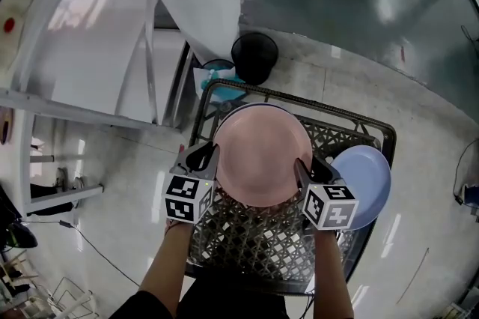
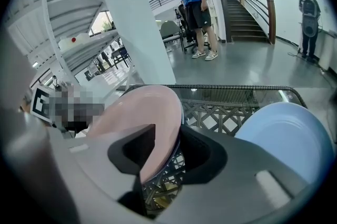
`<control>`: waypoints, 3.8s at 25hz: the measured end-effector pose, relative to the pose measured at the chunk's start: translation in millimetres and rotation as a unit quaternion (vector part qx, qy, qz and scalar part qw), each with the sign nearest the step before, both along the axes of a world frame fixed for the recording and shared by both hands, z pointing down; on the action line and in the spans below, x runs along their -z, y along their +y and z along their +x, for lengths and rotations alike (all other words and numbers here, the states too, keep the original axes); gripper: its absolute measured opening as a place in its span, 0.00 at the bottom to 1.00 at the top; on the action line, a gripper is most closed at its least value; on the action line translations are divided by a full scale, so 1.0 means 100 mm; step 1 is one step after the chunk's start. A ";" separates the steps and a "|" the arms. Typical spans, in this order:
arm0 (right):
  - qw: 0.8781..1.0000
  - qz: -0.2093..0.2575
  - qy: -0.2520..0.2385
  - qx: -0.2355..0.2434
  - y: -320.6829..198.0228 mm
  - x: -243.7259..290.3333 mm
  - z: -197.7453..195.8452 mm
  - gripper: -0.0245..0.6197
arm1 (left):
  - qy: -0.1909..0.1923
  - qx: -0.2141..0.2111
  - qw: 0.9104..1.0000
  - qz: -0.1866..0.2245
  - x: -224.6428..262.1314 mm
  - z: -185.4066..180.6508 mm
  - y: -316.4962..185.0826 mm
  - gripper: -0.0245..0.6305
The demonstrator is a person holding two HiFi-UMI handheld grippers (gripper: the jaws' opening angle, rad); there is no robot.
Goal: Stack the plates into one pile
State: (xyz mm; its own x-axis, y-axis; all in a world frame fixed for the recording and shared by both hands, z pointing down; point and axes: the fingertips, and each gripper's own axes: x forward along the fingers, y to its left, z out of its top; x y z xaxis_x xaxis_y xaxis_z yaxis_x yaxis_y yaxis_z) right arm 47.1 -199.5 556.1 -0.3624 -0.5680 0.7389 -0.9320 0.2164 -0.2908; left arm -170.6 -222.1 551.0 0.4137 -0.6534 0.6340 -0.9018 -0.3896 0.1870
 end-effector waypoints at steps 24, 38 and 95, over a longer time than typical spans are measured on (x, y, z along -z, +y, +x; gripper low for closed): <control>0.999 0.046 0.018 -0.010 0.14 0.23 0.15 0.05 | -0.016 -0.020 0.999 0.026 0.11 0.02 0.19 0.03; 0.998 0.055 0.011 -0.033 0.35 0.30 0.27 0.05 | -0.019 -0.040 0.999 0.030 0.17 0.13 0.33 0.03; 0.961 0.045 0.019 -0.273 2.06 0.15 2.59 0.06 | -0.015 -0.233 0.972 0.015 0.15 2.84 1.10 0.04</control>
